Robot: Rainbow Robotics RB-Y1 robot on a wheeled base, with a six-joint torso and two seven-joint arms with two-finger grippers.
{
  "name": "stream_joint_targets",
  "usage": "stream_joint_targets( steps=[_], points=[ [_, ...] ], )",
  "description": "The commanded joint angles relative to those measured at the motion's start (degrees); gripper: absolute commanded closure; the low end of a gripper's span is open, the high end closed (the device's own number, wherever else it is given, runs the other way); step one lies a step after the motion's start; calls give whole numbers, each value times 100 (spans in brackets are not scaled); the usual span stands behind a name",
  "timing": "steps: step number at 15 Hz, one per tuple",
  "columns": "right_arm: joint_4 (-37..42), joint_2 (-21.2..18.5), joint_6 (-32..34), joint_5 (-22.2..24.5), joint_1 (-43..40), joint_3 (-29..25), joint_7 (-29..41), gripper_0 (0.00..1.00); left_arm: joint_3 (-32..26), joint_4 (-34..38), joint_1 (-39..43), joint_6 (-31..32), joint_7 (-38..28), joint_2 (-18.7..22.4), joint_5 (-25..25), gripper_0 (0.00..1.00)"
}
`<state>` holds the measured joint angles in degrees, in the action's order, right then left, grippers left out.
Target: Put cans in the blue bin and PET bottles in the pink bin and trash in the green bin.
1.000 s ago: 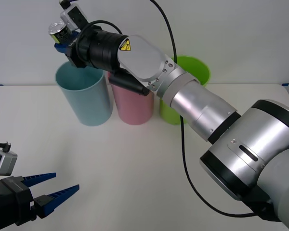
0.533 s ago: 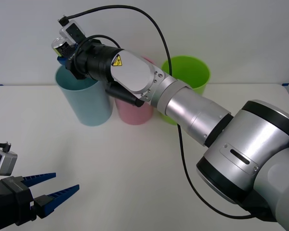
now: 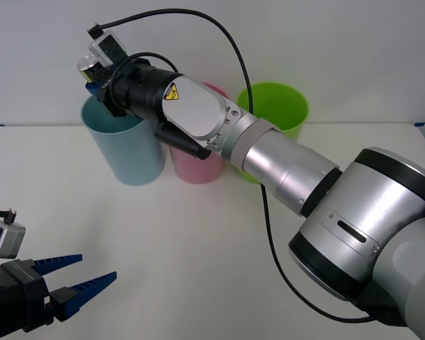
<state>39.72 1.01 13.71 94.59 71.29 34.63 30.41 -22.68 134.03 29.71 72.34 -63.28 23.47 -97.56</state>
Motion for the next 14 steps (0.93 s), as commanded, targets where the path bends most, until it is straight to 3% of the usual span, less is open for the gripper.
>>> stream_joint_targets(
  steps=[1,2,3,14],
  points=[
    [0,-1,-43,16,-1,0,-62,39,0,0,0,0,0,0,0,0],
    [0,-1,-43,16,-1,0,-62,30,0,0,0,0,0,0,0,0],
    [0,-1,-43,16,-1,0,-62,27,0,0,0,0,0,0,0,0],
    [141,-101,-17,-63,17,-53,-18,27,0,0,0,0,0,0,0,0]
  ],
)
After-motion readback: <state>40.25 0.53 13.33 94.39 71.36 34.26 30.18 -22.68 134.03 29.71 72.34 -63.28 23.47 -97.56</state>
